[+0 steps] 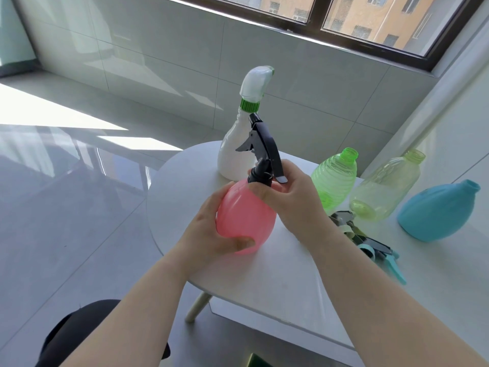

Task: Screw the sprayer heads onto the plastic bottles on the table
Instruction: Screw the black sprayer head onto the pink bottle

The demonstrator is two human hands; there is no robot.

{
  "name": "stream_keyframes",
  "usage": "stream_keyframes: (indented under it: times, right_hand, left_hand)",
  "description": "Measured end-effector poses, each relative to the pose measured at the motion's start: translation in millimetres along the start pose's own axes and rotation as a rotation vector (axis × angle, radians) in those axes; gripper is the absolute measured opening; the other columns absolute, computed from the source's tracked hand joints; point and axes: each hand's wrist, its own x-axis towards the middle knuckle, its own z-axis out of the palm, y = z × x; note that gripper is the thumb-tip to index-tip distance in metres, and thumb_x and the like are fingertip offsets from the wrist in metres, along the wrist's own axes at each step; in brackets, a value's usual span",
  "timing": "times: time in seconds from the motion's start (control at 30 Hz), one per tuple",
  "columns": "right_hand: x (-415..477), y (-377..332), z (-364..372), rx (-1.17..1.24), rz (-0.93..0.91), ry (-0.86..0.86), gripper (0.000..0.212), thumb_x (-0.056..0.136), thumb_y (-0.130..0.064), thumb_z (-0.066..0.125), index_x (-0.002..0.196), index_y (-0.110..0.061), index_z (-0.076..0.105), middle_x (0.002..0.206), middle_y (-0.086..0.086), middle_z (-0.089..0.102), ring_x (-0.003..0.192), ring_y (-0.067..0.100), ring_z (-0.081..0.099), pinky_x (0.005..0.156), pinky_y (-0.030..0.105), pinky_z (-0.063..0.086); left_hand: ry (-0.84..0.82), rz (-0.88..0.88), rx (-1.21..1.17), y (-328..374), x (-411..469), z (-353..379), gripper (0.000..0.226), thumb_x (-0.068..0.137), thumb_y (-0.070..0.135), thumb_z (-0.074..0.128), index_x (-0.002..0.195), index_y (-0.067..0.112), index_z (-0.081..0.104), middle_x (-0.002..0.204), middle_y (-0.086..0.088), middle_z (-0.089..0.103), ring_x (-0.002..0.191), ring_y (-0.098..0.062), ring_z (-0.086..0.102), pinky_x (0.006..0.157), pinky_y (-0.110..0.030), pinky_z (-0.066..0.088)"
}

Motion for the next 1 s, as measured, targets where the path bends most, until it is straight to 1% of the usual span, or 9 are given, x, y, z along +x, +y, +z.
stream_keyframes:
  times: [0.13,0.27,0.37,0.4,0.57,0.77,0.83,0.93,1.0]
  right_hand:
    - [-1,2,4,0.025,0.032,0.044,0.025,0.072,-0.006,0.069,0.078,-0.024,0.053,0.083,0.001,0.064,0.079,0.007,0.058,0.078,0.022,0.048]
    - [7,0,5,-0.026,0.119,-0.075,0.023,0.074,-0.01,0.067,0.088,0.002,0.054,0.102,0.019,0.062,0.074,0.007,0.058,0.07,0.012,0.044]
    - [12,0,6,0.005,0.117,-0.083,0.005,0.076,-0.008,0.062,0.072,-0.007,0.061,0.085,-0.004,0.069,0.076,0.002,0.06,0.073,0.017,0.046]
    - [13,1,4,0.046,0.11,-0.106,0.011,0.075,-0.008,0.061,0.066,-0.013,0.059,0.082,-0.009,0.069,0.078,-0.001,0.062,0.073,0.016,0.047]
    - [13,-1,-12,0.224,0.132,-0.286,0.015,0.071,-0.016,0.058,0.059,-0.024,0.056,0.084,-0.012,0.073,0.084,0.005,0.065,0.074,0.018,0.05]
    - [7,9,13,0.142,0.102,0.138,0.032,0.075,-0.006,0.061,0.049,-0.023,0.055,0.07,-0.015,0.069,0.068,-0.006,0.06,0.064,0.007,0.043]
    - [5,9,19,0.083,0.077,0.215,0.03,0.075,-0.004,0.06,0.051,-0.019,0.05,0.074,-0.007,0.07,0.064,-0.01,0.058,0.061,0.004,0.041]
    - [7,3,11,0.082,0.095,0.058,0.023,0.076,-0.004,0.059,0.057,-0.014,0.05,0.093,0.01,0.071,0.074,-0.008,0.062,0.071,0.009,0.045]
    - [7,-2,0,0.079,0.135,-0.133,0.015,0.072,-0.012,0.061,0.06,-0.021,0.058,0.101,-0.004,0.068,0.091,0.0,0.062,0.086,0.022,0.047]
  left_hand:
    - [-0.009,0.01,0.006,-1,0,0,0.082,0.034,0.046,0.071,0.092,0.079,0.024,0.108,0.031,0.043,0.101,-0.001,0.052,0.072,-0.014,0.045]
    - [-0.005,0.013,0.04,-1,1,1,0.083,0.042,0.036,0.074,0.089,0.08,0.022,0.105,0.032,0.041,0.098,0.0,0.05,0.064,-0.007,0.041]
    - [-0.013,0.008,0.07,0,0,-1,0.083,0.038,0.043,0.073,0.095,0.075,0.022,0.107,0.032,0.038,0.099,0.0,0.048,0.069,-0.009,0.036]
    - [-0.018,0.007,0.08,1,0,-3,0.085,0.035,0.048,0.072,0.096,0.075,0.021,0.108,0.033,0.037,0.099,0.003,0.047,0.069,-0.008,0.035]
    - [-0.08,0.019,0.168,5,-1,-6,0.092,0.03,0.05,0.074,0.097,0.076,0.015,0.105,0.035,0.038,0.092,0.018,0.043,0.067,-0.007,0.034]
    - [0.053,0.02,0.191,-1,-1,10,0.082,0.049,0.033,0.081,0.097,0.06,0.019,0.092,0.031,0.038,0.081,0.009,0.042,0.062,-0.01,0.031]
    - [0.045,0.001,0.171,-1,0,10,0.083,0.05,0.033,0.08,0.098,0.061,0.018,0.092,0.032,0.037,0.081,0.009,0.043,0.062,-0.01,0.032]
    - [-0.041,0.007,0.161,0,0,3,0.084,0.04,0.042,0.078,0.094,0.068,0.019,0.099,0.033,0.038,0.09,0.013,0.042,0.066,-0.008,0.032]
    - [-0.086,0.052,0.154,6,0,-1,0.093,0.034,0.044,0.077,0.1,0.07,0.017,0.106,0.039,0.035,0.098,0.021,0.036,0.071,-0.002,0.033]
